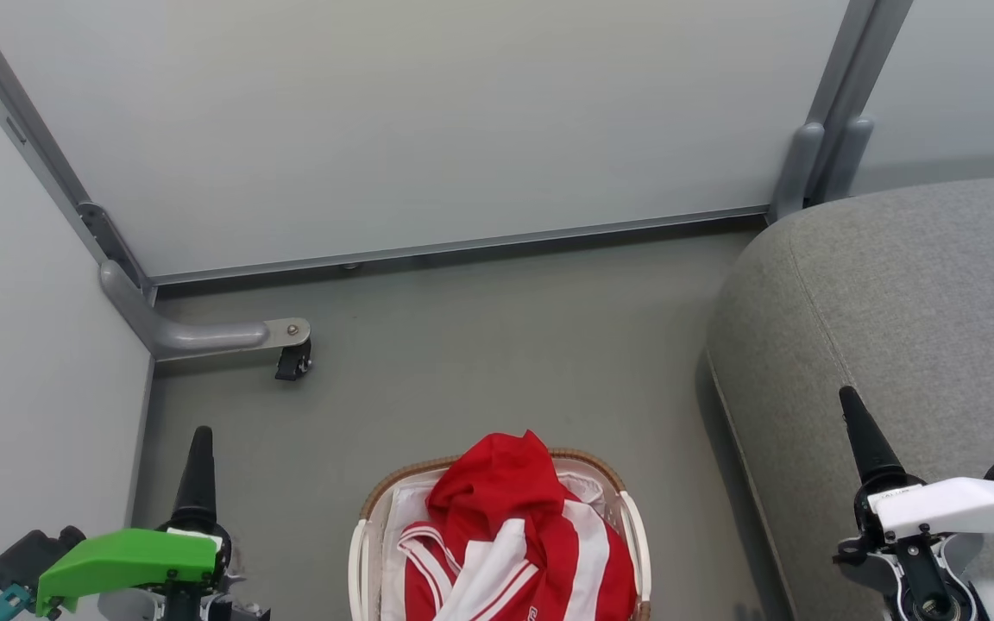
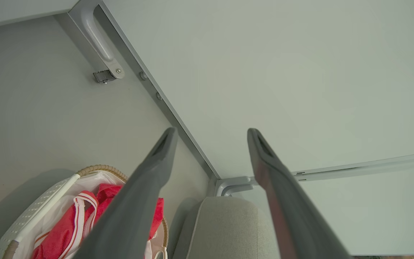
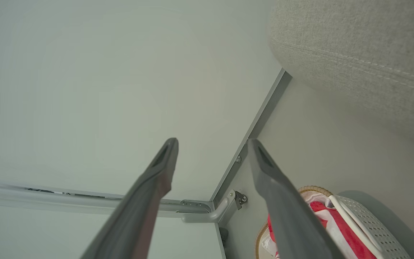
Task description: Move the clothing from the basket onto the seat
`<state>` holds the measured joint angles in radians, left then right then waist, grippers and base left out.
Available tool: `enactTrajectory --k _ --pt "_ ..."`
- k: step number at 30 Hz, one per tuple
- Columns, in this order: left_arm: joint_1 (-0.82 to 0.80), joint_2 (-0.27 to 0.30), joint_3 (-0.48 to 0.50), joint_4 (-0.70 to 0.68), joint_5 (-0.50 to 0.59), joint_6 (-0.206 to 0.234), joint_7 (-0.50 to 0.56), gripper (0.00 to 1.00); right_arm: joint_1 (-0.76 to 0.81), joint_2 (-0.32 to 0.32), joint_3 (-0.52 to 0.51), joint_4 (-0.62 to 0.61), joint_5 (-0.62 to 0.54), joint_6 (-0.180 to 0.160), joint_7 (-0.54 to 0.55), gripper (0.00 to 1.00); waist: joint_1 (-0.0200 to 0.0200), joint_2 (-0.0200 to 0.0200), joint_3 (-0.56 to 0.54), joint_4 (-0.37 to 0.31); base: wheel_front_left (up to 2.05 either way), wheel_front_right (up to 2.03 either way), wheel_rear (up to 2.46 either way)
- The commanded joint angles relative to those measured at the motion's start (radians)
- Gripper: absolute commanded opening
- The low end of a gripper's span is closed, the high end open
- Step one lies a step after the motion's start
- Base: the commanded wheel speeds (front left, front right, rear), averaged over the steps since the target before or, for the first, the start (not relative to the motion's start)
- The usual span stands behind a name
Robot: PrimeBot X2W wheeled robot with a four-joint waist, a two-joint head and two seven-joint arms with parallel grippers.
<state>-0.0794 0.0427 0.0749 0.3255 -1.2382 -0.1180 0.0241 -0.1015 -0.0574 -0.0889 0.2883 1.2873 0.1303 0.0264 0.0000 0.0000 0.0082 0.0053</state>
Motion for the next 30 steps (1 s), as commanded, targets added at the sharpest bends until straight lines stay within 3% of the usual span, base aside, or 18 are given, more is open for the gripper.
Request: enactTrajectory --k 1,16,30 --pt "-0.033 0.012 -0.008 -0.008 0.056 0.008 -0.011 1.0 -0.029 -0.009 0.0 -0.019 -0.054 0.0 -0.012 1.0 0.0 0.0 0.0 0.0 0.0 0.0 0.0" --pt "-0.049 0.033 -0.091 0.031 0.324 0.046 -0.07 1.0 -0.04 -0.015 0.035 -0.014 -0.334 0.0 -0.071 1.0 0.0 0.0 0.004 0.004 0.0 0.0 0.0" --pt "-0.071 0.051 -0.154 0.058 0.507 0.073 -0.116 1.0 -0.069 -0.019 0.072 0.004 -0.561 0.0 -0.118 1.0 0.0 0.0 0.006 0.008 0.0 0.0 0.0"
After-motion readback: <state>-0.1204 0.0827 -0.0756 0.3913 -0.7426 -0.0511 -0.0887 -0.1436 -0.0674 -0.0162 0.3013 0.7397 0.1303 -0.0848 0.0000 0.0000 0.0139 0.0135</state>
